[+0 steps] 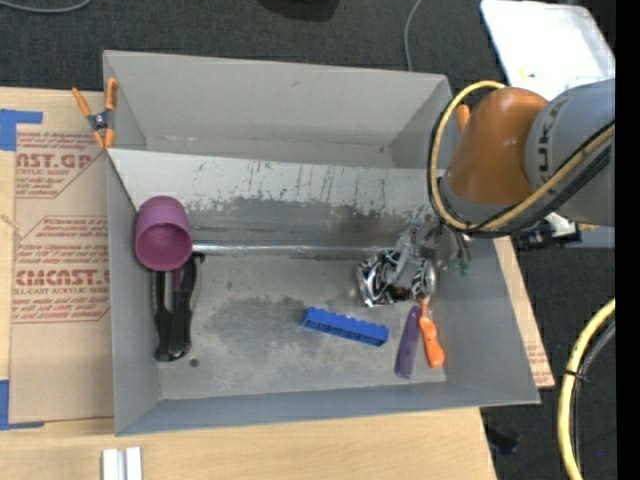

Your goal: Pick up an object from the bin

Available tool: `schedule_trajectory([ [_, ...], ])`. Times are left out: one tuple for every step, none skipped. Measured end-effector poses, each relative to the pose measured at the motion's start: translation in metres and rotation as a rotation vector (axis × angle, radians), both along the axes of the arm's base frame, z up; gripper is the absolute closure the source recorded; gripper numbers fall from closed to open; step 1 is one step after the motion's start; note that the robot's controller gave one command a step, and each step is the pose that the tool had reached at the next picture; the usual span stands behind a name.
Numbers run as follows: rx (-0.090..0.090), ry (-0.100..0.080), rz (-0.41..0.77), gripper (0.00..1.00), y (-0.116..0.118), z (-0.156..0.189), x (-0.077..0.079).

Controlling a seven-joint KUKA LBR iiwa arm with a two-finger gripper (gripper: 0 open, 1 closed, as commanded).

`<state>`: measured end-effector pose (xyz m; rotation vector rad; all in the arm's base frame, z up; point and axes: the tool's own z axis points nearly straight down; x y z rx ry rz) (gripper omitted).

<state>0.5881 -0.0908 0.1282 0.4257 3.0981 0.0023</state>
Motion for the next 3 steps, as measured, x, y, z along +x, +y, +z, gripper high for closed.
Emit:
schedule_trajectory([
  [0.001,-0.001,0.001,1.00,0.001,0.026,0.000],
  [0.002,0.001,0.001,1.00,0.001,0.051,0.000],
  [0.002,-0.003,0.002,1.00,0.001,0.072,0.001],
])
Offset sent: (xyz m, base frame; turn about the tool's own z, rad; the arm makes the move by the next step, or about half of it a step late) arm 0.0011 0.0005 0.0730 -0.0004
